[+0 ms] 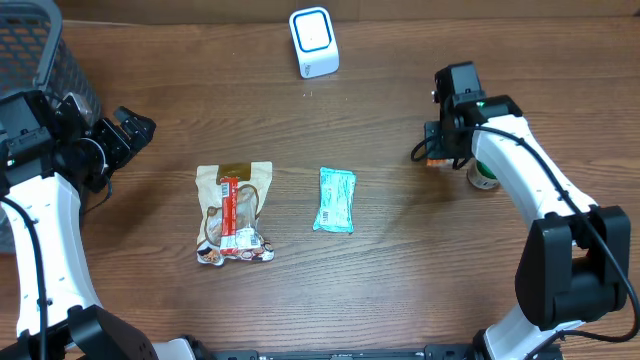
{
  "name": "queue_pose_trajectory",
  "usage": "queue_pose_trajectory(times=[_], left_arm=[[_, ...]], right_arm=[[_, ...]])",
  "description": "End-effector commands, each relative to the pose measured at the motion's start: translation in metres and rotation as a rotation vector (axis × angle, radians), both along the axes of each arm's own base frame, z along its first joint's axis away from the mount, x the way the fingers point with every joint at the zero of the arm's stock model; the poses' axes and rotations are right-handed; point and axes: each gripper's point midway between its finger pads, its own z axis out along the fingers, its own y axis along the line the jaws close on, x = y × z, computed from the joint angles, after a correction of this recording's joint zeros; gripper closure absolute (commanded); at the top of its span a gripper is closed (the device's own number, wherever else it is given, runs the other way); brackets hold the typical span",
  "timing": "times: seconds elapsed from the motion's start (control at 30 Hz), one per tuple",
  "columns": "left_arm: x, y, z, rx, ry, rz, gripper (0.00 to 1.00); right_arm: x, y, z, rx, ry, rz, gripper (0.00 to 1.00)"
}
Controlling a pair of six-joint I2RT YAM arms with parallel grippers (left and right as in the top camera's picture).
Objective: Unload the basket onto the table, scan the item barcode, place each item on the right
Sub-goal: 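Carry the pack right, set it down near the jar, release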
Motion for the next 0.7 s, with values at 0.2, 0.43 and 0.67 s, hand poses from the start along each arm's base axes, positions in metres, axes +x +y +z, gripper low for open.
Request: queue_pose_trajectory(times=[0.2,0.43,0.67], left_arm=[[0.000,0.001,0.008,0.007,-0.021,0.005,0.01],[0.000,0.001,0.008,0.007,-0.021,0.005,0.01],[0.000,0.001,0.008,0.007,-0.021,0.005,0.00]], right_arm=[[0.000,0.005,-0.002,0.037,0.000,0.006,0.48],[-0.018,0.074,-0.001,0.406,0.092,0.051,0.48],[-0.058,0.129,0.004,0.562,0.240,0.130,0.48]])
